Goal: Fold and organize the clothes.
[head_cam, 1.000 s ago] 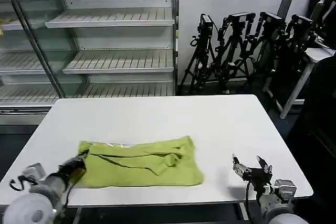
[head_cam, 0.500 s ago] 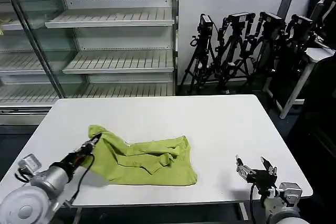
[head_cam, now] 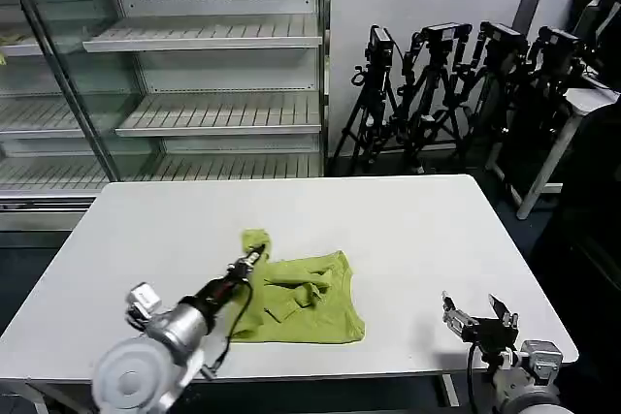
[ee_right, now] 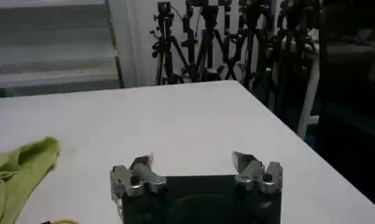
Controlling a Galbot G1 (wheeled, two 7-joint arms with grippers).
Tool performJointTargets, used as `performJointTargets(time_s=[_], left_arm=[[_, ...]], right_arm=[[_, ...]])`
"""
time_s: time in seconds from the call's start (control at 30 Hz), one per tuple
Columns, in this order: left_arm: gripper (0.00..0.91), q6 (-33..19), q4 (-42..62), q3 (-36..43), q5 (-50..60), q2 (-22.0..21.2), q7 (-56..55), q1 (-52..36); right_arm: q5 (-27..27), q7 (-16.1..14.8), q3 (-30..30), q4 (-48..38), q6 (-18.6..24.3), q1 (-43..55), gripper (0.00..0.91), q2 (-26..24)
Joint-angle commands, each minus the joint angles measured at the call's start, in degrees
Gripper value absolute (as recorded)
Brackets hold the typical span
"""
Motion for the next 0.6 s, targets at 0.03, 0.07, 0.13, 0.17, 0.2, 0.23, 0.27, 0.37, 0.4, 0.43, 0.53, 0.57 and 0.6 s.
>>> performJointTargets(time_s=[0.03,0.07,0.13,0.17,0.2,0.23,0.27,0.37,0.4,0.43,0.53,0.57,0.6], left_arm=[[0.04,-0.5,4.0,13.0,6.4,-4.7,-0.3,-4.6],[0.05,-0.5,4.8,13.7,7.0,-4.7,-0.3,-5.1],[0.05,-0.5,5.7,14.2,7.6,-4.7,-0.3,-5.7],[0.06,-0.5,6.6,14.6,8.3,-4.7,-0.3,-6.2],[0.353,-0.5,6.9,14.7,8.5,-4.8,-0.4,-6.3],[0.715,-0.4,7.6,14.9,8.9,-4.8,-0.5,-6.8],[0.907,0.0,8.0,15.0,9.5,-4.8,-0.4,-7.1],[0.907,0.7,8.2,14.9,10.2,-4.5,-0.1,-7.2],[0.907,0.9,8.1,14.9,10.4,-4.2,0.2,-7.1],[0.907,1.0,8.0,15.0,11.2,-3.9,0.6,-7.0],[0.907,1.1,7.7,14.7,12.1,-3.1,0.9,-6.9],[0.907,1.1,7.5,14.4,12.1,-2.8,0.9,-6.9],[0.907,1.1,7.4,14.0,12.1,-2.6,0.9,-6.9]], right_arm=[[0.2,0.0,0.2,-0.3,0.0,0.1,0.907,-0.2],[0.4,0.0,0.3,-0.4,0.1,0.3,0.907,-0.3],[0.8,0.0,0.3,-0.5,0.3,0.5,0.907,-0.4],[1.9,-0.2,0.6,-0.2,1.1,0.6,0.907,-0.3],[2.6,-0.5,1.0,0.1,1.5,0.6,0.907,-0.2],[4.6,-1.1,1.7,0.7,2.0,0.6,0.907,-0.1],[6.0,-1.6,2.4,1.1,2.7,0.6,0.907,-0.1],[7.0,-2.6,3.4,1.5,4.1,0.3,0.907,-0.7],[6.9,-2.7,3.5,1.4,4.1,0.2,0.907,-1.0],[6.7,-2.7,3.5,1.2,4.1,0.2,0.907,-1.1],[6.2,-2.6,2.9,0.9,4.2,0.5,0.907,-1.0],[6.0,-2.6,2.7,1.0,4.2,0.6,0.907,-0.8],[6.0,-2.6,2.5,1.0,4.1,0.6,0.907,-0.7]])
